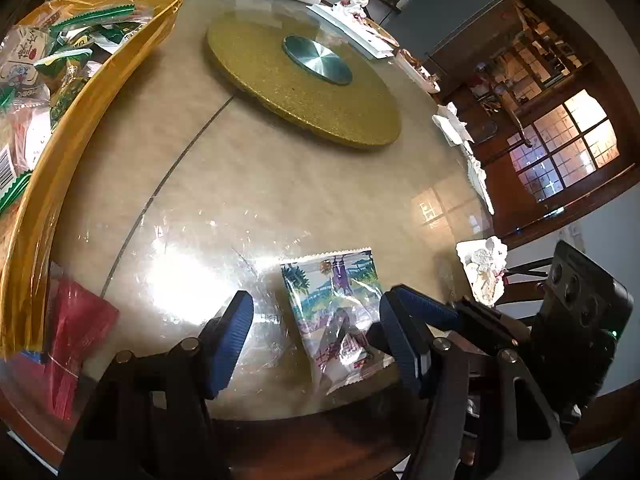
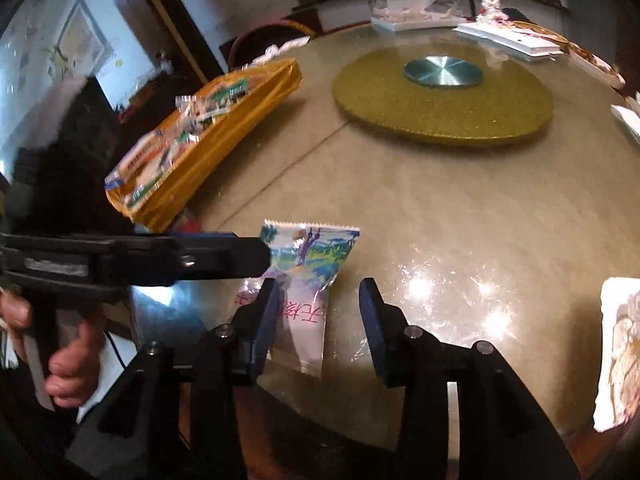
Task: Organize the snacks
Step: 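Carry the blue-green pack over the yellow box with the right tool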
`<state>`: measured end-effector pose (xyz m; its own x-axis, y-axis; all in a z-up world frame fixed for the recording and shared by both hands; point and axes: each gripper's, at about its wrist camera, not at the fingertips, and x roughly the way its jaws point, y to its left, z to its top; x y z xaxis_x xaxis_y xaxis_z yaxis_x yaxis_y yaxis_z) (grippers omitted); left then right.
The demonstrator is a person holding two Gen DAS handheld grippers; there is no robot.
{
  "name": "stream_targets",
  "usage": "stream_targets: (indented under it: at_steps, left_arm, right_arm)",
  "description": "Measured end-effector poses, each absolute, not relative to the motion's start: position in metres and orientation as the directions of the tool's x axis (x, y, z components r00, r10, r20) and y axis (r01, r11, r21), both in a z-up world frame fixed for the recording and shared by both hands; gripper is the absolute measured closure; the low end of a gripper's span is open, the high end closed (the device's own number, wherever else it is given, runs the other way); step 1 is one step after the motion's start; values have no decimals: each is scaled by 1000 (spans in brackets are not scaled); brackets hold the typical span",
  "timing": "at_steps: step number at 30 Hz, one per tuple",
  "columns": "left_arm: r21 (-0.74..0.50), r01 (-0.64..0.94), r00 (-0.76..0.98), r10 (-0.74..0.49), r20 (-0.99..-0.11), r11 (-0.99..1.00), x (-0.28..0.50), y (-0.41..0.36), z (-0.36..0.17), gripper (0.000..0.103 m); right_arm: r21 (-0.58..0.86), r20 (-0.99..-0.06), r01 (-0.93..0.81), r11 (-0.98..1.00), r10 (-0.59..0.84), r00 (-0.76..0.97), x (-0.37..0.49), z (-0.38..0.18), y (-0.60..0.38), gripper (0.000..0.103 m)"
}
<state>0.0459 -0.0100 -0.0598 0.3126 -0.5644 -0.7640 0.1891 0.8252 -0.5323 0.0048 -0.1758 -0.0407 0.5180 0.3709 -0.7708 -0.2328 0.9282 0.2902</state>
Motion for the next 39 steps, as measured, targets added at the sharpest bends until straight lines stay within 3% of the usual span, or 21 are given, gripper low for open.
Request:
stream_targets:
  at_steps: [8, 11, 15, 17, 18, 21, 26, 39]
  left_arm:
    - [-586, 186, 281, -614, -737, 789, 51, -17, -61, 41]
    - [-569, 218, 278, -610, -742, 793, 49, -24, -61, 50]
    - [-606, 207, 264, -640, -722, 768, 45, -20, -66, 62]
    - [-595, 208, 270, -631, -728, 776, 42, -20, -67, 73]
    - [-575, 203, 284, -609, -740, 793, 39, -20, -68, 85]
    - [-578, 189, 296, -607, -737, 794, 37, -18, -69, 99]
    - [-579, 185, 328, -605, -725, 794, 28, -8, -62, 100]
    - [-569, 112, 524, -535, -663, 815, 21, 74, -5, 100]
  right_arm:
    - [262, -774, -225, 939, 343, 532, -1, -49, -148, 49]
    - [178, -782, -242, 954, 286, 554, -4, -50, -140, 50]
    - [177, -776, -239, 955, 285, 563, -9, -50, -150, 56]
    - [193, -769, -236, 952, 296, 567, -11, -50, -155, 58]
    - [195, -768, -227, 954, 292, 570, -11, -50, -156, 60]
    - [171, -766, -216, 961, 267, 585, -13, -48, -151, 66]
    - [158, -745, -214, 964, 259, 614, -15, -36, -144, 82]
    - [179, -669, -365, 914, 385, 636, 17, 6, -74, 83]
